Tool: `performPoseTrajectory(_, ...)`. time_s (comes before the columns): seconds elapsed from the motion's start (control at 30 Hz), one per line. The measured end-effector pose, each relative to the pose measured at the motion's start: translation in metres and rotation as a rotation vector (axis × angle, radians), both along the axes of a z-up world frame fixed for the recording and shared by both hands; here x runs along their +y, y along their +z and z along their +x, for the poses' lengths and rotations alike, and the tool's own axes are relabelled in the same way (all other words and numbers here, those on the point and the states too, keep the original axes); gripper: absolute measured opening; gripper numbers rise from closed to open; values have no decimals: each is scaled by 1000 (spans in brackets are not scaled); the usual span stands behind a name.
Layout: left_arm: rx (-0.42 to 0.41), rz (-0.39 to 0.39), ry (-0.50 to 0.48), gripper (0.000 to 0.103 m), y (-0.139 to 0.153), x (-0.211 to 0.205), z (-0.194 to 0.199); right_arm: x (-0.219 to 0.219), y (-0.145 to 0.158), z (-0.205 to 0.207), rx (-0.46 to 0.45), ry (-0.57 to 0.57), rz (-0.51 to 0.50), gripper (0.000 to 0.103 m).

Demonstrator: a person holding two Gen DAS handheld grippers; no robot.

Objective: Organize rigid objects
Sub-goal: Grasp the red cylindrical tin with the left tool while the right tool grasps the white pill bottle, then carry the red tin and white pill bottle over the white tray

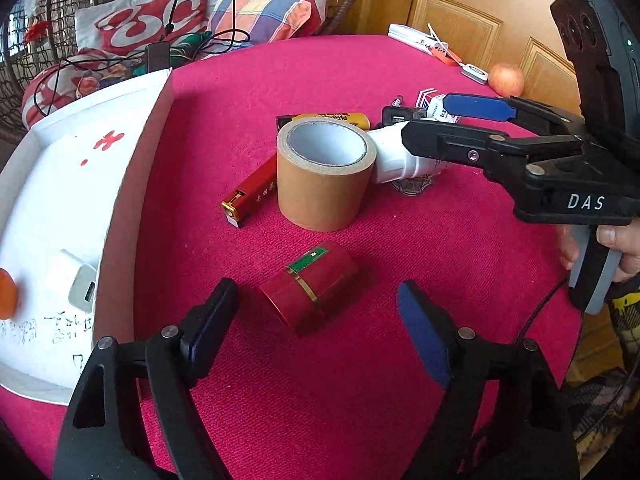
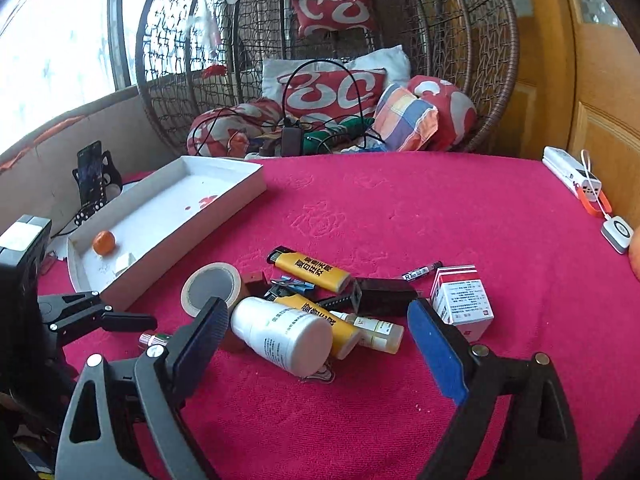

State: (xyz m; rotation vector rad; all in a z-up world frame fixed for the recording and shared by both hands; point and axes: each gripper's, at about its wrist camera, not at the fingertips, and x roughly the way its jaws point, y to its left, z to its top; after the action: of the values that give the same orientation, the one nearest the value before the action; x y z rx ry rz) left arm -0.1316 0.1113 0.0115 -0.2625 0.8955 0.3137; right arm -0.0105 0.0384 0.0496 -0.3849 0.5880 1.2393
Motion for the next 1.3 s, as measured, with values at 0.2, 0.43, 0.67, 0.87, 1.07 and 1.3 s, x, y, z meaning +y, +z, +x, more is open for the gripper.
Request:
performPoseTrajectory(0.2, 13, 62, -45, 61, -1, -8, 7, 23, -14, -10, -61, 110, -136, 76)
performPoseTrajectory(0.43, -16, 35, -43, 48, 1, -9, -3, 11, -12, -9, -74, 91, -155, 36)
performPoseTrajectory(0.67, -73, -18, -33, 48, 10, -12, -8, -10, 7, -1, -10, 30, -72, 36)
performPoseTrajectory(0.87, -111, -11, -19, 48, 21, -15, -13, -19, 15, 0, 15, -7, -16, 36)
performPoseTrajectory(1.07, -152, 26, -5, 48, 38, -20, -21, -21, 28, -8, 17, -5, 42, 36)
performPoseTrajectory(1.3, -181, 55, 51, 48, 53, -11, -29, -22, 43, -16, 17, 4, 91, 36)
